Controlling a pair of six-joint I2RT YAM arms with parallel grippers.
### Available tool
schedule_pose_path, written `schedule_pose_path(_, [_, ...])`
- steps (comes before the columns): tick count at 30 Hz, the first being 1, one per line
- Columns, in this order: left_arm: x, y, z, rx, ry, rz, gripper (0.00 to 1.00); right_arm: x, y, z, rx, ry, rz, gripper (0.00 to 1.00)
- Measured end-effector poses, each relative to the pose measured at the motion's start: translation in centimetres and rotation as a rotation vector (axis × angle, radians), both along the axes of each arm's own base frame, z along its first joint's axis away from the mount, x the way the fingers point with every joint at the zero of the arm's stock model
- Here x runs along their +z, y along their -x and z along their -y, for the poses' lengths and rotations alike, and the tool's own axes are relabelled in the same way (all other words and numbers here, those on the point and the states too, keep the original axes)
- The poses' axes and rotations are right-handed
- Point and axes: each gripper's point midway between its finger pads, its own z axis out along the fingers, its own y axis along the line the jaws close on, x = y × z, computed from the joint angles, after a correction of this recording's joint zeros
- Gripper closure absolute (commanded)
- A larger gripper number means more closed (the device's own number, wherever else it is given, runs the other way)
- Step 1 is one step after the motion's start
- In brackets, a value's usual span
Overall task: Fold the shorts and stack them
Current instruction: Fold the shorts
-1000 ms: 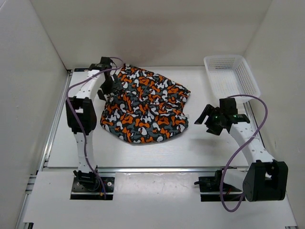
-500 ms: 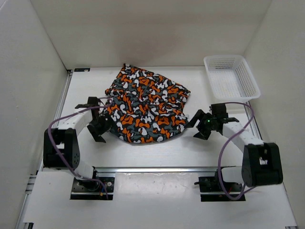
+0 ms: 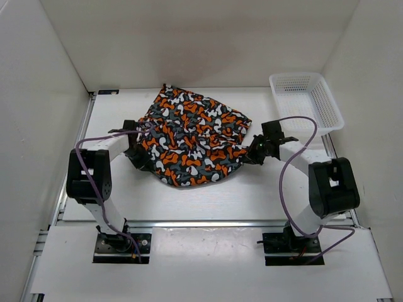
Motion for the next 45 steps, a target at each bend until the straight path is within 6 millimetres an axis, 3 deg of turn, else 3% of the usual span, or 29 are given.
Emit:
schedule_pose_path(3, [0.0,-1.7,0.2,-0.010,-0.016,0.011,0.90,1.4,-0.4,0.6,0.002,0.035,0.044,1.00])
schedule_pose_path(6, [1.3,-3.1,0.0,-0.022,-0.053,0.026,0.90,3.5,0.0,1.1,0.008,0.058,0.079,1.00])
schedule_pose_path(8, [3.9,-4.2,-0.2,-0.029,-0.105,0.060,0.90,5.4,0.4,1.0,0.027,0.062,0.115,1.00])
schedule_pose_path(11, [9.8,-6.2,-0.1,-0.049,-0.151,0.200,0.90,8.7,0.7,1.2,0.043,0.067,0.201,1.00])
schedule_pose_path(12, [12.1,-6.7,0.1,-0.058,-0.152,0.256,0.86,9.7,0.9,1.3,0.045,0.067,0.230,1.00])
schedule_pose_path(14, [15.8,-7.6,0.3,-0.081,-0.154,0.353,0.68,11.0,0.9,1.6,0.045,0.074,0.275,1.00])
schedule_pose_path(15, [17.0,-8.3,0.0,-0.084,-0.177,0.380,0.40,11.2,0.8,1.9,0.039,0.093,0.281,1.00])
schedule_pose_path(16, [17.7,-8.9,-0.4,-0.090,-0.202,0.393,0.31,11.0,0.7,2.2,0.034,0.106,0.275,1.00])
schedule_pose_path(18, [17.3,-10.9,-1.4,-0.069,-0.260,0.379,0.29,9.8,0.5,2.7,0.027,0.140,0.243,1.00])
schedule_pose_path(21, [12.7,-12.4,-2.6,-0.078,-0.328,0.257,0.28,7.5,0.7,3.4,0.026,0.184,0.172,1.00])
schedule_pose_path(24, [8.4,-10.0,-3.5,-0.105,-0.351,0.109,0.28,6.6,1.3,3.8,0.022,0.207,0.143,1.00])
schedule_pose_path(26, [7.7,-7.5,-3.9,-0.112,-0.352,0.058,0.31,6.2,1.5,4.0,0.022,0.215,0.134,1.00])
schedule_pose_path(31, [9.9,-0.2,-3.7,-0.087,-0.287,0.110,0.34,6.0,1.6,4.2,0.020,0.226,0.130,1.00])
schedule_pose_path(34, [9.9,4.3,-2.8,-0.060,-0.216,0.141,0.36,6.0,1.6,4.3,0.023,0.230,0.132,1.00])
schedule_pose_path(39, [4.5,10.9,0.0,-0.073,-0.067,0.009,0.30,6.0,1.6,4.3,0.029,0.234,0.134,1.00])
schedule_pose_path(42, [1.8,12.5,1.4,-0.094,-0.030,-0.100,0.30,5.7,1.8,4.3,0.032,0.236,0.128,1.00])
schedule_pose_path(45, [0.5,11.8,2.0,-0.101,-0.032,-0.124,0.36,5.1,2.3,4.4,0.038,0.241,0.112,1.00])
